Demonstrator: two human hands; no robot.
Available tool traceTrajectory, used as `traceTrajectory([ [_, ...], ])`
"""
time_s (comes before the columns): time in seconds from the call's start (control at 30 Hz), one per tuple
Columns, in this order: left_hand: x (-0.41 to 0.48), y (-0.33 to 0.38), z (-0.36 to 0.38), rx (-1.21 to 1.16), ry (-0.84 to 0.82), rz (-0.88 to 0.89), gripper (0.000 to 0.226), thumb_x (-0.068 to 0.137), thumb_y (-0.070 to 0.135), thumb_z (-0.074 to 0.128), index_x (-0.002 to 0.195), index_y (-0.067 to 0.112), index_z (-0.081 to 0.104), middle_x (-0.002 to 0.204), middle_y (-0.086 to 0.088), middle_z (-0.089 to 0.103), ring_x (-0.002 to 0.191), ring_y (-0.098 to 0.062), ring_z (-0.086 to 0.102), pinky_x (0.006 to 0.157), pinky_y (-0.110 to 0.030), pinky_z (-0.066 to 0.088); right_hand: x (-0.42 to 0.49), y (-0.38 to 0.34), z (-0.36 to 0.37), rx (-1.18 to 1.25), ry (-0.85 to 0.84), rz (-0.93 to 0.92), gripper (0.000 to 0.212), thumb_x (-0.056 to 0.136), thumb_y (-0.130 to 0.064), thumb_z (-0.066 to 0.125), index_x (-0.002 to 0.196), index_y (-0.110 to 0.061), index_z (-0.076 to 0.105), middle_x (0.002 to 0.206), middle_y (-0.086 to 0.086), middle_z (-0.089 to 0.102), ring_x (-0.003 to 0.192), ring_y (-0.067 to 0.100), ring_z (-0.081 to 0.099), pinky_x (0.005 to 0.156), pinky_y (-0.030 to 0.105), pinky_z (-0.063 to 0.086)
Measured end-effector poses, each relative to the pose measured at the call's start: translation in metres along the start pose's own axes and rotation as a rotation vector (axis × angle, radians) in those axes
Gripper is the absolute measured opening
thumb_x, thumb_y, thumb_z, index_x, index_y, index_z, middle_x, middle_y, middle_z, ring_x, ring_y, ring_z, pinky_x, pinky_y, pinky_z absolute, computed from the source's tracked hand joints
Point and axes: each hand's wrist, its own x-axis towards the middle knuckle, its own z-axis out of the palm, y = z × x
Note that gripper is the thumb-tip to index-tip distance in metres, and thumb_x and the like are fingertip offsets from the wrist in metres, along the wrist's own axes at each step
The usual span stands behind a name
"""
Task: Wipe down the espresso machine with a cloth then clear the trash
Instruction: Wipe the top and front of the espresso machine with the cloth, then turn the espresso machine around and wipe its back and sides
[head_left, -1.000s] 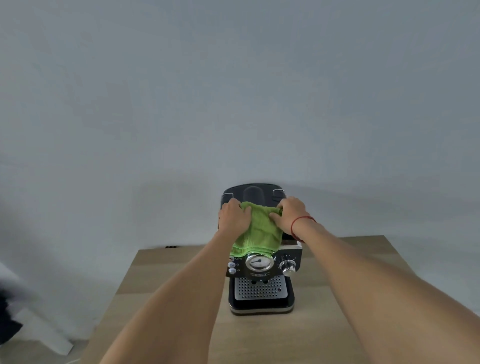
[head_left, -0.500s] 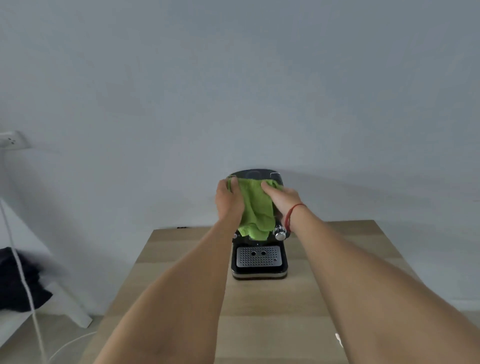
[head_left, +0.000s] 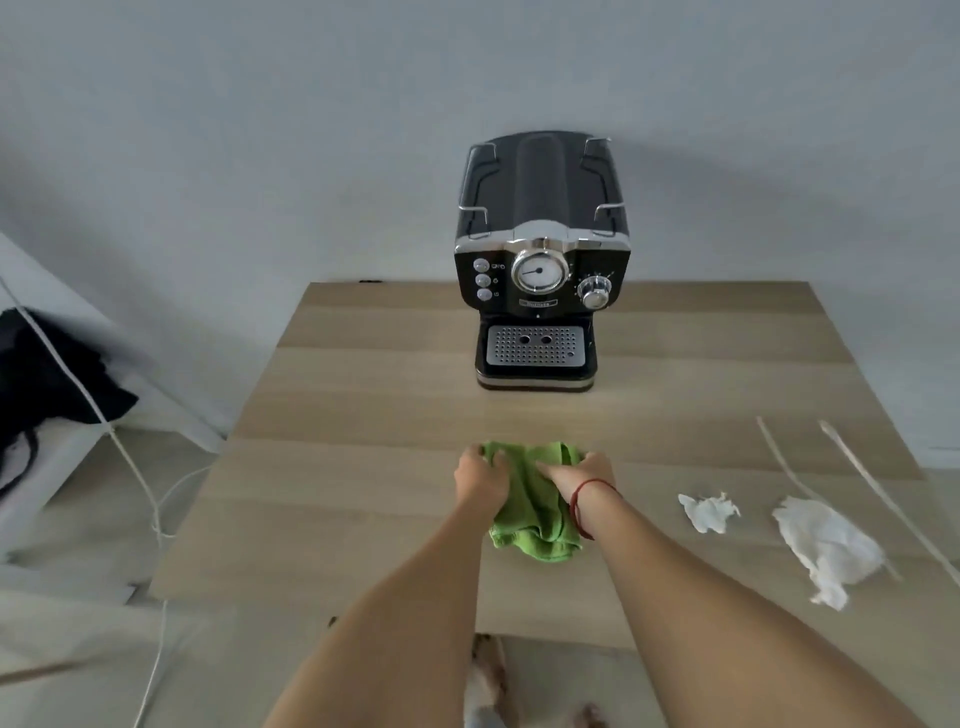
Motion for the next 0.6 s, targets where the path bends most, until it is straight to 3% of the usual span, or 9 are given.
traceTrajectory([
  [0.17,0.012,-0.035,0.011,0.204,0.11,-0.043,0.04,0.097,0.018,0.045,0.136,0.012,0.048,0.134,-0.011,0.049,0.115,-0.03,0.054,0.098,-0.04,0.047,0.023,0.036,0.008,-0.361,0.199,-0.068,0.042,0.091,-0.029,0.061,0.128,-0.01,0.059,0.131,0.013,0.059,0.12,0.03,0.057,0.096,0.034,0.046],
  [0.27,0.012,-0.044,0.007,0.304,0.181,-0.018,0.024,0.093,0.024,0.052,0.113,0.015,0.059,0.12,-0.009,0.055,0.102,-0.026,0.057,0.09,-0.042,0.051,0.024,0.04,0.001,-0.363,0.354,-0.079,0.038,0.088,-0.031,0.064,0.121,-0.014,0.062,0.126,0.012,0.059,0.115,0.031,0.059,0.094,0.038,0.048],
  [0.37,0.016,-0.047,0.007,0.28,0.109,0.038,0.019,0.092,0.031,0.059,0.095,0.012,0.061,0.098,-0.008,0.067,0.082,-0.022,0.059,0.072,-0.032,0.051,0.024,0.041,-0.003,-0.471,0.276,-0.161,0.036,0.089,-0.035,0.063,0.115,-0.011,0.065,0.118,0.009,0.064,0.11,0.028,0.061,0.089,0.033,0.048],
  [0.43,0.019,-0.047,0.009,0.218,0.114,0.045,0.02,0.09,0.03,0.062,0.094,0.01,0.064,0.092,-0.007,0.068,0.081,-0.024,0.061,0.069,-0.031,0.049,0.021,0.039,-0.001,-0.616,0.188,-0.221,0.031,0.088,-0.044,0.063,0.092,-0.013,0.067,0.092,0.007,0.067,0.089,0.024,0.064,0.073,0.028,0.05],
  [0.5,0.018,-0.045,0.01,0.212,0.133,0.068,0.017,0.09,0.027,0.063,0.09,0.01,0.065,0.084,-0.004,0.065,0.077,-0.024,0.06,0.067,-0.03,0.048,0.023,0.035,0.003,-0.735,0.226,-0.248,0.044,0.085,-0.052,0.062,0.063,-0.017,0.047,0.071,0.002,0.054,0.069,0.019,0.054,0.058,0.024,0.044],
  [0.53,0.019,-0.045,0.011,0.211,0.14,0.086,0.016,0.09,0.025,0.062,0.087,0.01,0.066,0.08,-0.003,0.063,0.074,-0.023,0.059,0.066,-0.028,0.047,0.024,0.033,0.006,-0.768,0.248,-0.247,0.047,0.086,-0.052,0.061,0.061,-0.018,0.04,0.072,0.001,0.052,0.068,0.02,0.051,0.059,0.024,0.044],
  [0.6,0.018,-0.046,0.01,0.201,0.144,0.131,0.019,0.091,0.022,0.062,0.077,0.009,0.066,0.068,-0.001,0.059,0.063,-0.019,0.053,0.061,-0.025,0.043,0.027,0.028,0.009,-0.743,0.21,-0.226,0.036,0.093,-0.042,0.057,0.07,-0.015,0.046,0.08,0.003,0.057,0.076,0.023,0.056,0.066,0.028,0.047],
])
